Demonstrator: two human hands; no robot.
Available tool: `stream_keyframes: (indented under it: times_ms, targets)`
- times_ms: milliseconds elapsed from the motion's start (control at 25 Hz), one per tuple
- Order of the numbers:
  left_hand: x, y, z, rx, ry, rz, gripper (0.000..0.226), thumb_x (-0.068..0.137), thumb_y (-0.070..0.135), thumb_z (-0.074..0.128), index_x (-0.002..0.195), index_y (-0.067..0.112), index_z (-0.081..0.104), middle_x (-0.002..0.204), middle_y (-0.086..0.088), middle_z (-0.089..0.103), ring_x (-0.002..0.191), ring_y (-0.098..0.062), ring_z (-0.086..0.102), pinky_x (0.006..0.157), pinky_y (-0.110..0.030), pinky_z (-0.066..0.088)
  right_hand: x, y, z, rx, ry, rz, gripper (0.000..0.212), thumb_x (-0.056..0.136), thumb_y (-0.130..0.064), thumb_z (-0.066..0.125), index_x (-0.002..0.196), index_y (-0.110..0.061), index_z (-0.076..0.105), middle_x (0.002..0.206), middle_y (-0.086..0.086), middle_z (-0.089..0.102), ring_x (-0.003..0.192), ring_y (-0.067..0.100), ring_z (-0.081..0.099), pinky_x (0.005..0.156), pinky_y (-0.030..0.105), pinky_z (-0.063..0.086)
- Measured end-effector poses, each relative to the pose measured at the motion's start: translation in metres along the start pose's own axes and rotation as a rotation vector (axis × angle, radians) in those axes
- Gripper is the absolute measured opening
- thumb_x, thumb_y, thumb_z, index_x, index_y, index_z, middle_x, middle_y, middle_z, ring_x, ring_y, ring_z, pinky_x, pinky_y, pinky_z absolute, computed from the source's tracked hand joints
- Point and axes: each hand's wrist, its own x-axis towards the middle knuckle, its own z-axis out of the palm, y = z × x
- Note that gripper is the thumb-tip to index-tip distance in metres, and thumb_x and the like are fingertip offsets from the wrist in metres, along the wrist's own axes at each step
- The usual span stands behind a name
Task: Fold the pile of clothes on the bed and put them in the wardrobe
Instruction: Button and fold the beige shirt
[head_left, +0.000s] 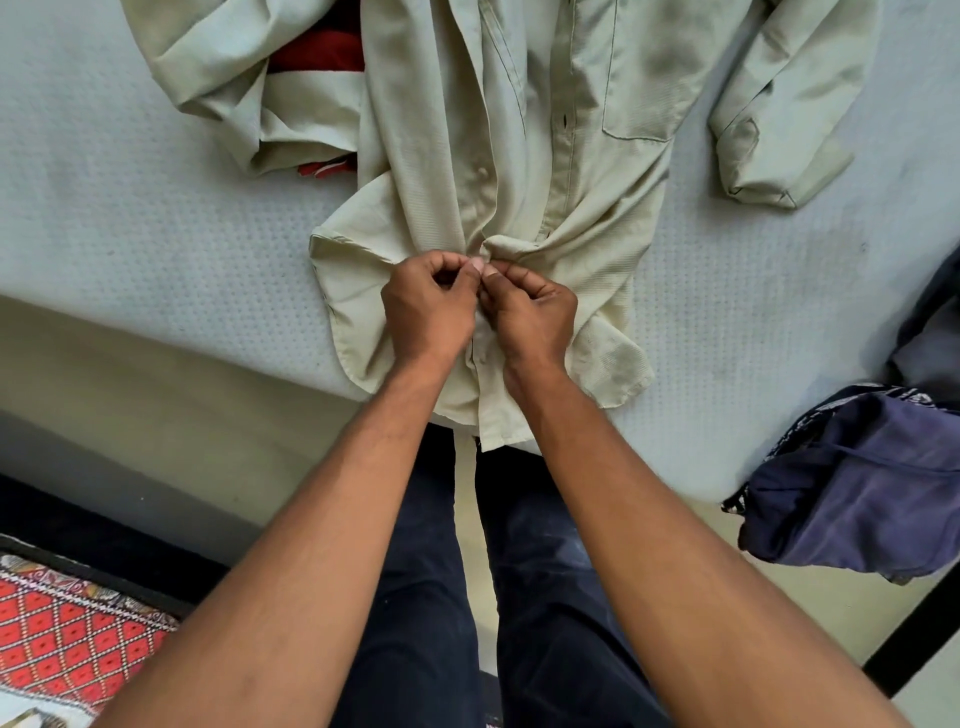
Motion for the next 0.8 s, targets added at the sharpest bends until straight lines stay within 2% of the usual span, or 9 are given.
stream_keyframes:
  times_ms: [80,200,280,400,520,600,680,800]
  targets:
    - [0.003,0.002,0.002,0.059,-0.030,0.007,0.014,0.093,0.026,0.070,0.087,0.013,0.072,0.076,0.007,0.071,0.074,-0.009,0.069,0.074,-0.029,0.058,-0.001,-0.001,-0.002,0.006,-0.033,0.001,0.006,0.088,-0.003,0.076,0.092,-0.001,0.079,0.087,0.018,0.077,0.078,0.023,0.072,0.081,0.040,0.061]
    - [0.005,0.001,0.002,0.182,-0.072,0.091,0.011,0.095,0.020,0.063,0.090,0.011,0.068,0.081,0.003,0.069,0.081,-0.019,0.068,0.077,-0.034,0.054,0.000,-0.005,-0.004,-0.008,-0.093,0.020,0.004,0.088,-0.002,0.075,0.086,-0.002,0.078,0.077,0.014,0.075,0.069,0.017,0.069,0.067,0.030,0.057]
    - [0.007,-0.001,0.002,0.226,-0.106,0.128,0.011,0.096,0.017,0.058,0.093,0.010,0.066,0.086,-0.001,0.069,0.085,-0.022,0.065,0.079,-0.035,0.051,0.001,-0.009,-0.004,-0.029,-0.101,0.039,0.006,0.088,-0.001,0.074,0.084,-0.004,0.078,0.072,0.009,0.073,0.064,0.014,0.066,0.063,0.026,0.053]
    - [0.011,0.001,-0.002,0.215,-0.204,0.084,0.011,0.100,0.018,0.055,0.093,0.014,0.062,0.080,0.008,0.061,0.075,-0.009,0.057,0.067,-0.018,0.043,0.004,-0.017,-0.009,-0.006,-0.166,0.110,0.015,0.088,0.001,0.072,0.078,-0.008,0.077,0.073,0.010,0.073,0.067,0.016,0.067,0.065,0.026,0.055]
    - [0.018,0.000,-0.009,0.175,-0.327,0.036,0.013,0.102,0.020,0.053,0.094,0.015,0.062,0.073,0.012,0.056,0.062,0.005,0.051,0.061,-0.014,0.039,0.007,-0.024,-0.016,-0.015,-0.247,0.180,0.013,0.090,0.002,0.069,0.082,-0.006,0.076,0.075,0.010,0.073,0.065,0.013,0.067,0.058,0.020,0.054]
    - [0.023,-0.001,-0.012,0.145,-0.365,0.027,0.015,0.102,0.021,0.054,0.094,0.013,0.064,0.075,0.008,0.059,0.065,0.002,0.052,0.066,-0.019,0.043,0.008,-0.026,-0.017,-0.114,-0.242,0.118,0.011,0.092,-0.001,0.069,0.087,-0.004,0.077,0.077,0.013,0.075,0.068,0.016,0.069,0.062,0.023,0.056]
    - [0.026,-0.001,-0.011,0.111,-0.364,0.022,0.015,0.101,0.019,0.055,0.094,0.012,0.067,0.080,0.002,0.064,0.073,-0.008,0.055,0.072,-0.026,0.047,0.008,-0.024,-0.015,-0.239,-0.207,-0.021,0.013,0.092,-0.009,0.071,0.083,-0.008,0.079,0.074,0.013,0.076,0.067,0.016,0.068,0.067,0.029,0.056]
    - [0.028,0.002,-0.012,0.088,-0.382,0.014,0.016,0.100,0.014,0.056,0.093,0.011,0.070,0.080,-0.001,0.069,0.073,-0.008,0.060,0.070,-0.024,0.051,0.004,-0.020,-0.014,-0.250,-0.195,-0.091,0.014,0.090,-0.020,0.078,0.079,-0.012,0.080,0.068,0.006,0.074,0.062,0.009,0.066,0.065,0.027,0.052]
